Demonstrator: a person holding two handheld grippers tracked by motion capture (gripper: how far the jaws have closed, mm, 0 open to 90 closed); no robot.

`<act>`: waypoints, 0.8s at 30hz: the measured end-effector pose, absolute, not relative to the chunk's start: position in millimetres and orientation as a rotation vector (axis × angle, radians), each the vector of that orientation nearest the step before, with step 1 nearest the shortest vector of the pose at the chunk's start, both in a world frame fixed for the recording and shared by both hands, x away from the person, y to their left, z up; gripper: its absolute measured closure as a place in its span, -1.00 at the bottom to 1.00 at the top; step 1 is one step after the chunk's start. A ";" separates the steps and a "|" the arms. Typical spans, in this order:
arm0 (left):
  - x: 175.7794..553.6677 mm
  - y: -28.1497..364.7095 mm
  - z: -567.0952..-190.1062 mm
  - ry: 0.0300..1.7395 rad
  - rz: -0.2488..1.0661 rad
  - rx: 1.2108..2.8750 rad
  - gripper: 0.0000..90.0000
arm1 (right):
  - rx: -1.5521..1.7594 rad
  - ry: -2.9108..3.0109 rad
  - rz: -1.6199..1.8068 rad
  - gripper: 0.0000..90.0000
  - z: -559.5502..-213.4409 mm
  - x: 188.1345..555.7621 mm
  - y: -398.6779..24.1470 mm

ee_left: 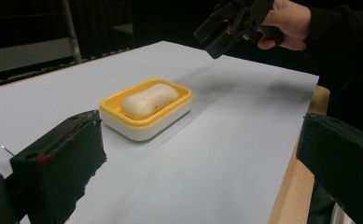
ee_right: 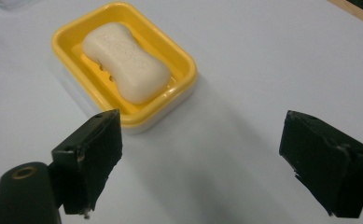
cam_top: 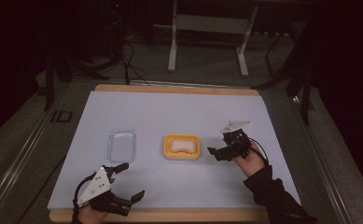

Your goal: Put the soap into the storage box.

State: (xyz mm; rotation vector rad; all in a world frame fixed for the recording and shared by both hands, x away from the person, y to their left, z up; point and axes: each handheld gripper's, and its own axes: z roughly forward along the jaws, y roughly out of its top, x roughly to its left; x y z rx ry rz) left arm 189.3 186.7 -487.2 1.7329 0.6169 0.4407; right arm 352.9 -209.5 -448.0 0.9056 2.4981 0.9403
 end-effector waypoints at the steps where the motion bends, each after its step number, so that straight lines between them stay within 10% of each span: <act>1: 189.1 186.6 -487.3 0.618 0.442 1.734 -0.97 | 0.921 2.488 0.947 -0.71 -447.8 350.7 -211.2; 24: 188.5 186.0 -487.1 0.610 0.443 1.745 -0.97 | 1.070 2.319 1.011 -0.71 -469.5 314.8 -242.7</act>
